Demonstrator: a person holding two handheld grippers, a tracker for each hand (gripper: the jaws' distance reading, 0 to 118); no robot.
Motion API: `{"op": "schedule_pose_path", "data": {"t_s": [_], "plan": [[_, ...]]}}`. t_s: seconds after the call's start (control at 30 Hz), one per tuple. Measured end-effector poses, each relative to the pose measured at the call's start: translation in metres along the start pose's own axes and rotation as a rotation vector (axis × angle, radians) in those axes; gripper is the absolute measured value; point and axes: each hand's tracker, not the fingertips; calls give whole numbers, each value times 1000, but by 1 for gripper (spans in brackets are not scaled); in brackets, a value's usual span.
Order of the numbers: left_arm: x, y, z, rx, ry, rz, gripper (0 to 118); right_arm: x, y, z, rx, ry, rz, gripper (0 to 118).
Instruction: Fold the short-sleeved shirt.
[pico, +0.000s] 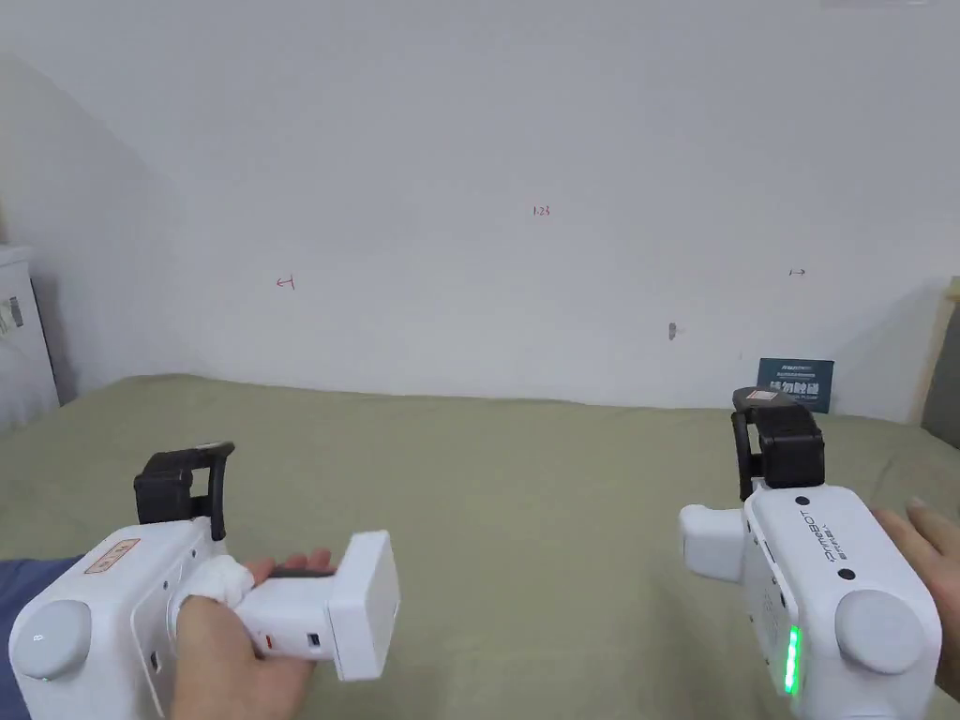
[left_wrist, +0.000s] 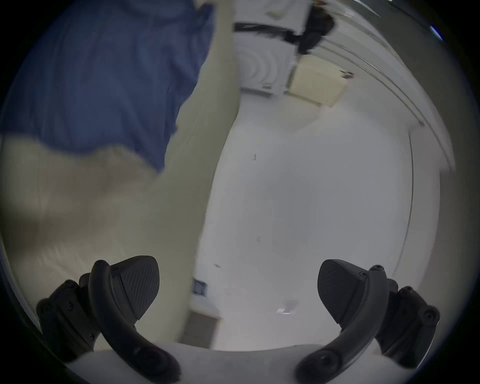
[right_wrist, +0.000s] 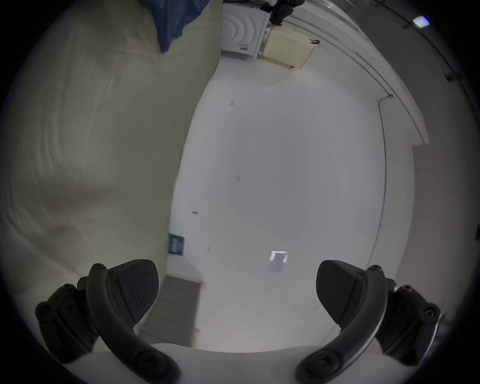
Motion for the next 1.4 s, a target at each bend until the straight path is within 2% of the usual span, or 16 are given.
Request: {"op": "schedule_pose_path", "data": {"t_s": [0.03,0.07,0.13,0.2,0.27,0.3,0.37,0.4,0.47,0.57,0.63,0.77,1.07,1.33,1.4], "plan": [[6,-2,2,-12,8,-79,118,4,-2,0,-12,-12,-75,117],[17,-5,2,-35,7,-208,118,10,-5,0,-21,-20,-187,117],[45,2,-22,-48,35,-575,118,28,-13,1,-37,5,-490,117],[75,-26,-19,75,105,-1168,118,48,-31,2,-73,41,-902,117],[81,-51,-13,223,77,-1530,118,56,-50,2,-91,79,-1263,117],[80,-62,-10,277,31,-1668,118,56,-62,3,-64,120,-1451,117],[72,-77,5,285,-42,-1736,118,46,-75,3,-136,119,-1680,117],[69,-83,8,279,-46,-1760,118,38,-77,6,-164,113,-1731,117],[61,-87,10,241,-66,-1738,118,26,-76,10,-197,83,-1734,117],[53,-87,8,155,-53,-1701,118,18,-68,14,-190,76,-1660,117],[52,-88,4,134,-28,-1694,118,20,-67,14,-178,93,-1649,117],[53,-86,2,137,-11,-1649,118,29,-63,18,-158,64,-1629,117],[57,-83,-2,120,13,-1650,118,32,-63,17,-147,63,-1658,117],[55,-88,-2,139,29,-1680,118,32,-57,18,-160,95,-1620,117],[57,-88,-2,150,82,-1660,118,33,-57,18,-177,83,-1599,113]]}}
